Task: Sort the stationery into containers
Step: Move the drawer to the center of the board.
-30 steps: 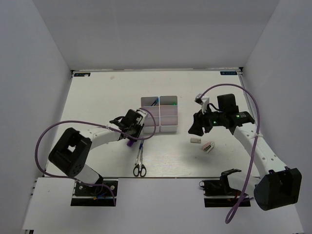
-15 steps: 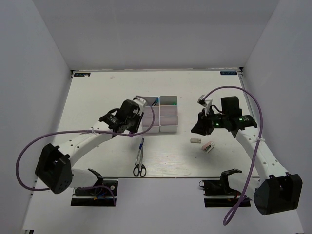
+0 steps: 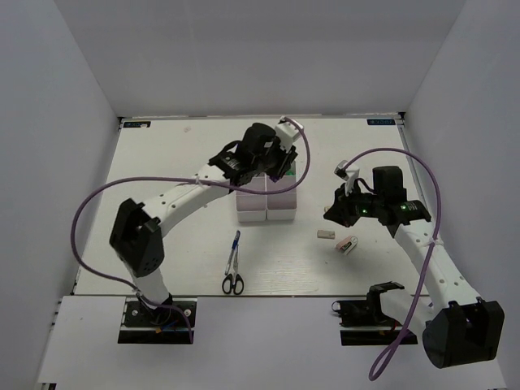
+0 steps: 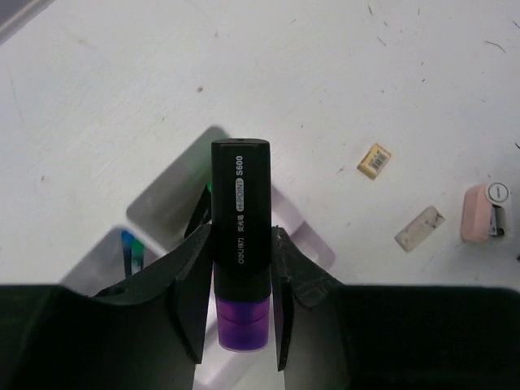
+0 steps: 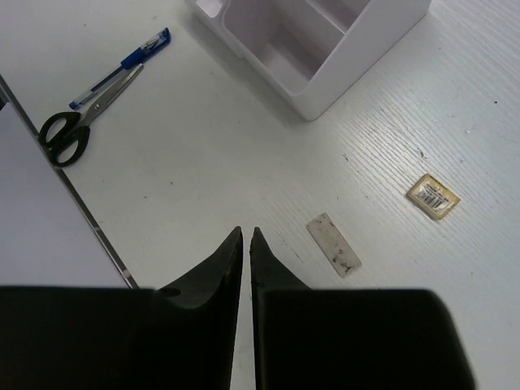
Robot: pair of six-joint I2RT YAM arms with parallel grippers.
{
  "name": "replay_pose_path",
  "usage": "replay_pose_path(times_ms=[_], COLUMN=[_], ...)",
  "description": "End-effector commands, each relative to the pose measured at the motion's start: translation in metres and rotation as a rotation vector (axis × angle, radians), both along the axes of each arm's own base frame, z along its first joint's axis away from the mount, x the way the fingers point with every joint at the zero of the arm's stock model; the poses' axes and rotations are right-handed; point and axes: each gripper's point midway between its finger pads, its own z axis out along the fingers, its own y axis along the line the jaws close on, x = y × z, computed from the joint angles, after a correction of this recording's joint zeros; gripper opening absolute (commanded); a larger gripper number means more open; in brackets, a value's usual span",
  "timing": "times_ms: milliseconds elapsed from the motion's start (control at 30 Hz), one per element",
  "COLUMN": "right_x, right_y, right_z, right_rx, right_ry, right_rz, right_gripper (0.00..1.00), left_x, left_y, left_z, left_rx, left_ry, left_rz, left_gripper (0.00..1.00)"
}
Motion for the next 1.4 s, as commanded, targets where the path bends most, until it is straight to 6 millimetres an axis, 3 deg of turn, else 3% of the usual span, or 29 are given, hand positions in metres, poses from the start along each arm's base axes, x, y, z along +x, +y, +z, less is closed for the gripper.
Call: replay_pose_path(times_ms=[0, 33, 67, 367, 800, 967, 1067, 1167, 1233, 1267, 1367], right_x=[0.008, 0.008, 0.009, 0.01, 0.009, 0.008, 0.008, 0.009, 0.009, 0.01, 0.01], right_y=[-0.001, -0.001, -0.002, -0.005, -0.007, -0.006, -0.008, -0.008, -0.009, -0.01, -0.011], right_z=[0.005, 0.005, 0.004, 0.001, -0.003, -0.003, -0.004, -0.005, -0.005, -0.005, -0.004], right_rx=[0.007, 0.007, 0.007, 0.006, 0.019, 0.031, 0.031, 0.031, 0.028, 0.028, 0.031], right_ry=[-0.057, -0.058, -0.054, -0.047, -0.021, -0.013, -0.007, -0.003, -0.005, -0.001, -0.004], right_rz=[-0.002, -0.001, -0.005, -0.004, 0.003, 0.01, 0.006, 0.003, -0.001, -0.007, -0.01], right_gripper=[0.11, 0.11, 0.11, 0.12, 0.12, 0.15, 0.21, 0.43, 0.5, 0.52, 0.54], left_x=[0.015, 0.024, 0.028, 0.066, 0.077, 0.08, 0.079, 0.077, 0.076, 0.076, 0.076], left_y=[-0.025, -0.027, -0.033, -0.03, -0.034, -0.026, -0.023, -0.018, -0.017, -0.015, -0.013], left_z=[0.042, 0.026, 0.033, 0.002, -0.018, -0.033, -0.038, -0.046, -0.048, -0.05, -0.051], left_rx=[-0.038, -0.02, -0.036, -0.083, -0.077, -0.035, -0.019, -0.004, -0.001, 0.005, 0.009], left_ry=[-0.127, -0.108, -0.126, -0.093, -0.096, -0.096, -0.096, -0.089, -0.083, -0.083, -0.082], left_rz=[-0.117, -0.121, -0.146, -0.184, -0.253, -0.233, -0.232, -0.22, -0.212, -0.212, -0.2], left_gripper=[0.0, 0.0, 0.0, 0.0, 0.0, 0.0, 0.0, 0.07, 0.11, 0.11, 0.23])
